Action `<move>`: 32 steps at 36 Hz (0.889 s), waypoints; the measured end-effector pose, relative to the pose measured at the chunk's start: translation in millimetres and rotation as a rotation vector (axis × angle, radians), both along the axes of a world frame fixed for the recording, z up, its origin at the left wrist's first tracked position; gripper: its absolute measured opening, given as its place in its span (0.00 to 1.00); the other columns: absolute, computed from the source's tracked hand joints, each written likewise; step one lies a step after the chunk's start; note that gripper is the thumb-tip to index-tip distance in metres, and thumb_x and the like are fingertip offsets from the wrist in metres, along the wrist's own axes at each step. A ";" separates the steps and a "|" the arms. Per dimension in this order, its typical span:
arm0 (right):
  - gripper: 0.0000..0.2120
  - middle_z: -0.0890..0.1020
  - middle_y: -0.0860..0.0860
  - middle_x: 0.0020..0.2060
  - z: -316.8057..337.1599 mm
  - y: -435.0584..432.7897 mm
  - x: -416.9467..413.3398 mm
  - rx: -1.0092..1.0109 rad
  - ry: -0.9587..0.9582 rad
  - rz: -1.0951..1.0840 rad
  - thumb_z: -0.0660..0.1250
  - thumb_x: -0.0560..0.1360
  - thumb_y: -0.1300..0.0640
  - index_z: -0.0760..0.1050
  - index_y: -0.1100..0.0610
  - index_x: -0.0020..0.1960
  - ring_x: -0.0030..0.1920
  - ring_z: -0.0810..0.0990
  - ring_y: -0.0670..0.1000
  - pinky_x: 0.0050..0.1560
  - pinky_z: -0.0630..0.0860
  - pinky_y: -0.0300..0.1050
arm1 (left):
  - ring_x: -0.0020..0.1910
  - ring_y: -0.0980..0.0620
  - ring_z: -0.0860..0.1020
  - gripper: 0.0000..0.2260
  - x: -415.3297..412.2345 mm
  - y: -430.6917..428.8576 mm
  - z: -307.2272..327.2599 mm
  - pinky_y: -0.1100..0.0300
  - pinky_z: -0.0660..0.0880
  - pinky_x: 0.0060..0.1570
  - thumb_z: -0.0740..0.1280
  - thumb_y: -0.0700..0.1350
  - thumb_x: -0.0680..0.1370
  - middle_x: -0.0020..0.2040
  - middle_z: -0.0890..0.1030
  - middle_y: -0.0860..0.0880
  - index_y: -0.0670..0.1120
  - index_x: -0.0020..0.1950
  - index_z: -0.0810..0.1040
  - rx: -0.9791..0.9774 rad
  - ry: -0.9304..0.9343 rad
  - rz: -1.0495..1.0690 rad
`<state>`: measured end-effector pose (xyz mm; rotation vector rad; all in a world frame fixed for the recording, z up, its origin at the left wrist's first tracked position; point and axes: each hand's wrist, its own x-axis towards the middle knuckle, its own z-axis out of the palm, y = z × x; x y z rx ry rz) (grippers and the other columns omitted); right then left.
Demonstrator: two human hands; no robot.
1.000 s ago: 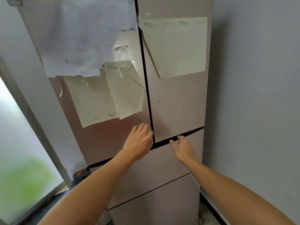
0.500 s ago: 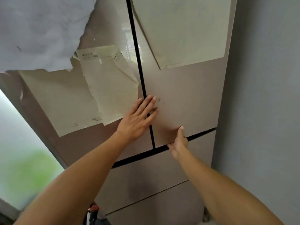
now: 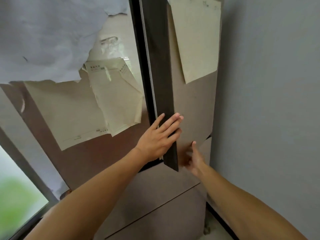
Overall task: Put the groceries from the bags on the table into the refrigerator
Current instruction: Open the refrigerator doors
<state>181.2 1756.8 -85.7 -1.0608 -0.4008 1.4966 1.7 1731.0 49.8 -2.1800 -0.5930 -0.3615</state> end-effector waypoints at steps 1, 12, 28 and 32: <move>0.27 0.77 0.56 0.62 1.6 -6.8 5.1 -0.006 -0.036 -0.016 0.61 0.78 0.37 0.70 0.53 0.68 0.57 0.77 0.58 0.50 0.78 0.54 | 0.78 0.41 0.46 0.17 8.6 -6.0 1.2 0.39 0.52 0.74 0.55 0.43 0.80 0.78 0.57 0.39 0.43 0.67 0.73 0.000 -0.002 -0.035; 0.21 0.77 0.52 0.59 33.9 -103.0 68.6 -0.017 -0.620 -0.311 0.56 0.82 0.44 0.71 0.57 0.67 0.60 0.77 0.56 0.63 0.73 0.51 | 0.73 0.41 0.64 0.18 41.3 -38.9 26.5 0.48 0.63 0.71 0.62 0.45 0.79 0.74 0.65 0.39 0.41 0.68 0.71 -0.207 -0.759 -0.144; 0.17 0.73 0.61 0.69 94.9 -140.9 144.8 0.935 -2.233 -0.587 0.70 0.70 0.57 0.80 0.55 0.59 0.72 0.67 0.63 0.67 0.67 0.60 | 0.54 0.39 0.73 0.18 146.9 -1.4 103.7 0.45 0.69 0.57 0.51 0.50 0.82 0.52 0.75 0.38 0.39 0.55 0.74 -0.204 -0.912 -0.118; 0.19 0.68 0.60 0.73 94.3 -120.1 169.3 0.992 -2.493 -0.329 0.68 0.71 0.53 0.76 0.52 0.62 0.76 0.60 0.63 0.72 0.61 0.65 | 0.48 0.41 0.72 0.15 180.7 -7.1 104.7 0.45 0.69 0.59 0.53 0.49 0.83 0.46 0.75 0.41 0.40 0.49 0.74 -0.145 -0.889 -0.184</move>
